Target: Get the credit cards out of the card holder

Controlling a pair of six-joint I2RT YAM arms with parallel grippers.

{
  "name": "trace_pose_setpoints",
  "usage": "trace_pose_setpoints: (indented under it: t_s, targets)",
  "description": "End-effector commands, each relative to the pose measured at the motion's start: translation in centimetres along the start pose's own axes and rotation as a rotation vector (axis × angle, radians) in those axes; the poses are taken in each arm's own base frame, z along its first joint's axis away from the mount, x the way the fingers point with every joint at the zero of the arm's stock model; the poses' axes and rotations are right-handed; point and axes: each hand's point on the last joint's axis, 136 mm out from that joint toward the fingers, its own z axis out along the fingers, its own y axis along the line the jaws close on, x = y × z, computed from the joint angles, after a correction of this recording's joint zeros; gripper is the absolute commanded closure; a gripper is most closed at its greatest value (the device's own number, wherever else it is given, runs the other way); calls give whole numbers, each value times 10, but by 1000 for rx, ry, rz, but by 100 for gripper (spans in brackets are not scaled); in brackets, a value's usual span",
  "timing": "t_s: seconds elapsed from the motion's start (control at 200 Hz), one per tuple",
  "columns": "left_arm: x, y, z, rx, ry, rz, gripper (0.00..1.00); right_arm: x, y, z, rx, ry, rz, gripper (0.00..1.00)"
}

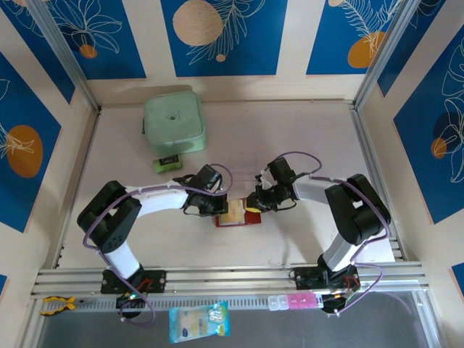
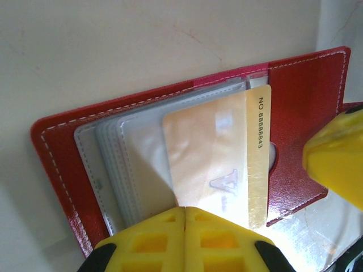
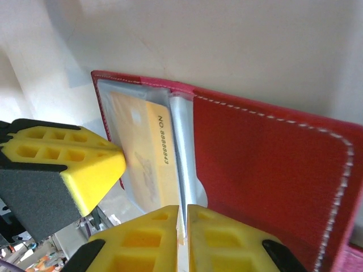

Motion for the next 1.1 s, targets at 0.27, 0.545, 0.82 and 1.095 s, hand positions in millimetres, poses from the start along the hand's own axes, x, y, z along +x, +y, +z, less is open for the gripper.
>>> trace_pose_setpoints:
  t_s: [0.27, 0.545, 0.82, 1.095]
  targets:
    - [5, 6, -11, -48, -8, 18, 90, 5, 10, 12, -20, 51, -6, 86]
    - [8, 8, -2, -38, 15, 11, 96, 5, 5, 17, -8, 63, 4, 86]
    - [13, 13, 6, -49, 47, 3, 100, 4, 9, 22, -39, 79, 8, 85]
    - [14, 15, 9, -60, 57, 1, 100, 4, 13, 25, -65, 92, 9, 83]
